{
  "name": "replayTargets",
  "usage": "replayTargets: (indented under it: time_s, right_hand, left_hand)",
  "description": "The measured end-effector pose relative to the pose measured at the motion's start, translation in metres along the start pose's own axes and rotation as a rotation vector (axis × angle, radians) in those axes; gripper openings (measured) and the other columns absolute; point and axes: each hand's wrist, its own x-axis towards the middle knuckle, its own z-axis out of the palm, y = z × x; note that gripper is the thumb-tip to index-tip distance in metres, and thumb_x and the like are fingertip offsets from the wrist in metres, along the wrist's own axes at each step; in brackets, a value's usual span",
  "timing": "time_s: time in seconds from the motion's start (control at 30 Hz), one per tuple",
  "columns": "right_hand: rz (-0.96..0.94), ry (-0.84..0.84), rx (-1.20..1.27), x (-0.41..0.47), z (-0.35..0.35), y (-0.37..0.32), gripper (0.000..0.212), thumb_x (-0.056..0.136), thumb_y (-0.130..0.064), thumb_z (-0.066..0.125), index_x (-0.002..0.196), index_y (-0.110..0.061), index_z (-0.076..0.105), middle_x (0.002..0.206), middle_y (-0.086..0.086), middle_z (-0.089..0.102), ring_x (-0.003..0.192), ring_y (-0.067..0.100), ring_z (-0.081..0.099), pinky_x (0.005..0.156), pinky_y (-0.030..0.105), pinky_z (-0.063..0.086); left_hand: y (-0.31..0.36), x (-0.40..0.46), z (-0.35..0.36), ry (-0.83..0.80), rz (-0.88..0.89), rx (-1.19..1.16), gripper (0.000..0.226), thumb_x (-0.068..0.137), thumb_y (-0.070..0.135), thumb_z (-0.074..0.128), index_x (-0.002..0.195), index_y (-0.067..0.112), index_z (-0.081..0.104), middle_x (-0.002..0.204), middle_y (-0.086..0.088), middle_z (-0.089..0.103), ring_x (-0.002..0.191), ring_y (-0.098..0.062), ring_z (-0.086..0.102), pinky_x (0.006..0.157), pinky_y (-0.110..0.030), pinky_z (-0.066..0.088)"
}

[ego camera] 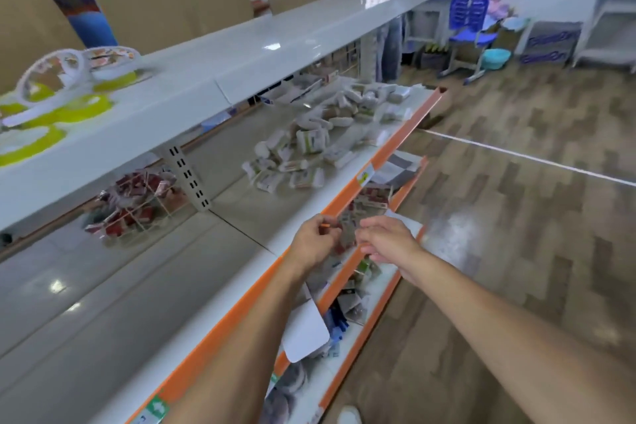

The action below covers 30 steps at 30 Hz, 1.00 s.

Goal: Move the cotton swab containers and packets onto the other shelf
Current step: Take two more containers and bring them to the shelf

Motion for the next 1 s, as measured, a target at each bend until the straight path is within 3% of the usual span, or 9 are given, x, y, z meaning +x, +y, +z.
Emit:
replayTargets:
  time_s: [0.1,0.2,0.33,0.47,0.63,0.8,0.87,1.0]
  right_hand:
    - [0.006,0.027,0.011,0.031,-0.018,-0.004,0.03,0.089,-0.024,0.07,0.118,-0.022,0.064,0.102,0.001,0.072,0.08,0.012,0.07,0.057,0.018,0.052]
    - [-0.005,0.049,0.007,0.065,-0.035,-0.014,0.03,0.089,-0.025,0.07,0.118,-0.024,0.064,0.101,-0.001,0.072,0.077,0.009,0.07,0.05,0.014,0.05]
    - [0.009,0.055,0.013,0.112,-0.054,-0.035,0.031,0.087,-0.022,0.07,0.118,-0.021,0.063,0.106,0.006,0.072,0.076,0.013,0.068,0.058,0.02,0.052]
    - [-0.014,0.062,0.028,0.162,-0.072,-0.056,0.03,0.087,-0.02,0.07,0.116,-0.018,0.064,0.101,0.006,0.073,0.07,0.013,0.065,0.054,0.02,0.049]
    - [-0.022,0.054,0.043,0.216,-0.092,-0.076,0.029,0.084,-0.016,0.071,0.113,-0.017,0.066,0.095,0.01,0.073,0.067,0.015,0.064,0.06,0.026,0.051]
    - [-0.043,0.023,0.035,0.268,-0.11,-0.092,0.022,0.087,-0.017,0.069,0.108,-0.023,0.066,0.099,0.008,0.072,0.073,0.014,0.067,0.062,0.024,0.051]
    - [-0.038,-0.002,0.036,0.292,-0.119,-0.099,0.023,0.087,-0.016,0.069,0.108,-0.024,0.066,0.1,0.006,0.072,0.072,0.013,0.067,0.065,0.025,0.054]
    - [-0.062,-0.062,-0.006,0.35,-0.139,-0.115,0.022,0.088,-0.015,0.07,0.107,-0.025,0.064,0.098,0.009,0.071,0.07,0.015,0.065,0.06,0.026,0.05]
  left_hand:
    - [0.011,0.035,0.015,-0.002,0.032,0.002,0.014,0.094,0.012,0.06,0.106,0.019,0.063,0.079,-0.001,0.06,0.058,-0.014,0.051,0.058,-0.025,0.042]
    - [0.023,0.077,0.031,0.003,0.048,-0.036,0.014,0.093,0.01,0.059,0.104,0.017,0.063,0.072,0.001,0.058,0.055,-0.013,0.048,0.056,-0.026,0.04]
    - [0.044,0.137,0.049,-0.004,0.039,-0.075,0.015,0.092,0.01,0.061,0.106,0.014,0.064,0.074,-0.006,0.061,0.052,-0.019,0.049,0.053,-0.027,0.042]
    - [0.066,0.193,0.061,-0.032,0.062,-0.04,0.021,0.093,0.013,0.062,0.114,0.014,0.063,0.082,-0.005,0.062,0.063,-0.02,0.053,0.067,-0.031,0.044]
    - [0.086,0.246,0.066,-0.01,0.072,0.014,0.021,0.093,0.015,0.058,0.114,0.019,0.061,0.095,-0.003,0.064,0.08,-0.018,0.059,0.075,-0.03,0.049]
    - [0.098,0.292,0.072,0.027,0.072,0.147,0.026,0.093,0.023,0.058,0.119,0.021,0.06,0.113,-0.004,0.067,0.103,-0.022,0.064,0.093,-0.041,0.054]
    - [0.102,0.312,0.076,0.062,0.056,0.152,0.03,0.093,0.025,0.059,0.123,0.02,0.059,0.116,-0.002,0.066,0.102,-0.02,0.063,0.092,-0.039,0.054]
    - [0.113,0.356,0.087,0.216,0.012,0.137,0.031,0.091,0.026,0.06,0.122,0.023,0.06,0.109,0.007,0.063,0.09,-0.008,0.057,0.071,-0.024,0.046]
